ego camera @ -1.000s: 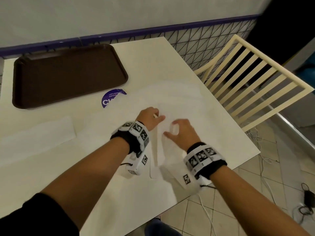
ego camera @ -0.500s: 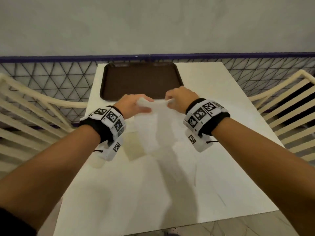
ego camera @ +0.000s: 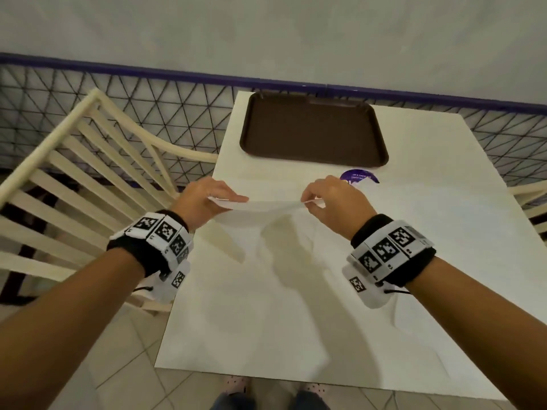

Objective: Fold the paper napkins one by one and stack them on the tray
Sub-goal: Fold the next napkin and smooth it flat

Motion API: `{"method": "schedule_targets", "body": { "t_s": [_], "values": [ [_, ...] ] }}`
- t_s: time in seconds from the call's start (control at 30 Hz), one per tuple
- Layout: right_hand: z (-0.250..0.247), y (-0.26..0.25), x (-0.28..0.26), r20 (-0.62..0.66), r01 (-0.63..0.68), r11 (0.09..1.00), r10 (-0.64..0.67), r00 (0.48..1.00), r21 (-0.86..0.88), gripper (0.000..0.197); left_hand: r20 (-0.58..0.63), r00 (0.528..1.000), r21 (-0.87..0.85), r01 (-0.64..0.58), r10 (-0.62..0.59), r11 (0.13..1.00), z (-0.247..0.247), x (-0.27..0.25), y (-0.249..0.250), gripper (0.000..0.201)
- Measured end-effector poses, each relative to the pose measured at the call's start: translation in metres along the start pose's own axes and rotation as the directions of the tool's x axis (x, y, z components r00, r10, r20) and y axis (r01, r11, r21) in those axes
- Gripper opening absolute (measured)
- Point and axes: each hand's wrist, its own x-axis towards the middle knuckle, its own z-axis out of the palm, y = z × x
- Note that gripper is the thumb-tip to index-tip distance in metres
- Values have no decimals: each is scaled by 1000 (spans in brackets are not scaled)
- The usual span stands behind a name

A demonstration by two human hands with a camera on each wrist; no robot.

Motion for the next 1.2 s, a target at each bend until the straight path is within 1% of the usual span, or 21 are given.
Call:
{"method": "schedule_targets", "body": {
  "t_s": [0.03,0.07,0.13,0.17,0.23,0.3,0.37,0.4,0.47,0.53,0.57,0.63,0.73,0.8,0.93,1.0,1.03,1.1,1.13,1.17,1.2],
  "values": [
    [6,1,1,27,-55,995,52,998,85,16,41,992,-98,124,-121,987,5,-5,-6,27],
    [9,2,5,38,-116,976,110,993,185,14,87,966,-156,255,-244,954,9,-6,-11,21],
    [8,6,18,49,-198,933,192,980,301,15,166,878,-181,475,-449,861,14,-3,-16,6],
    [7,7,25,62,-219,929,211,976,298,18,187,837,-191,544,-514,817,15,1,-18,4],
    [4,10,38,85,-245,930,230,969,275,25,216,796,-247,605,-566,757,14,10,-19,11],
    [1,12,46,87,-253,932,239,967,260,28,229,791,-366,610,-568,702,14,20,-20,24],
    [-2,15,50,46,-239,926,236,971,293,27,208,789,-454,601,-578,658,8,26,-15,26],
    [-4,16,50,10,-215,914,225,974,345,25,179,801,-476,579,-571,662,3,27,-13,24],
    [-9,16,45,-50,-147,864,195,979,482,20,115,861,-407,496,-496,767,-7,27,-10,20],
    [-12,15,35,-53,-94,774,162,985,626,10,64,915,-277,400,-399,874,-15,18,-5,21],
    [-11,14,29,-29,-87,733,145,989,675,8,58,926,-223,375,-372,900,-17,11,-3,24],
    [-5,14,16,45,-106,693,106,993,713,7,114,918,-121,392,-380,912,-14,-8,-6,28],
    [21,16,-5,198,-171,748,54,979,641,8,257,885,-9,404,-388,915,6,-36,-20,36],
    [44,18,-18,281,-224,777,64,958,588,8,307,891,61,332,-334,941,23,-51,-28,28],
    [84,21,-37,433,-348,775,107,895,527,11,309,947,110,56,-88,992,52,-73,-43,20],
    [96,21,-41,497,-397,771,122,859,498,11,317,947,161,5,-57,987,61,-78,-52,19],
    [100,21,-41,518,-420,768,135,844,484,15,282,959,213,-26,-36,977,64,-77,-53,19],
    [104,21,-40,539,-472,738,174,824,483,22,268,960,212,21,-79,977,62,-73,-43,14],
    [105,22,-38,544,-495,717,192,817,491,24,269,952,168,100,-143,981,63,-71,-42,19],
    [105,22,-36,548,-514,701,208,810,495,29,276,930,148,206,-241,967,63,-69,-39,23],
    [105,22,-33,553,-528,692,221,804,491,33,298,888,166,314,-351,935,64,-66,-39,26]
  ]
}}
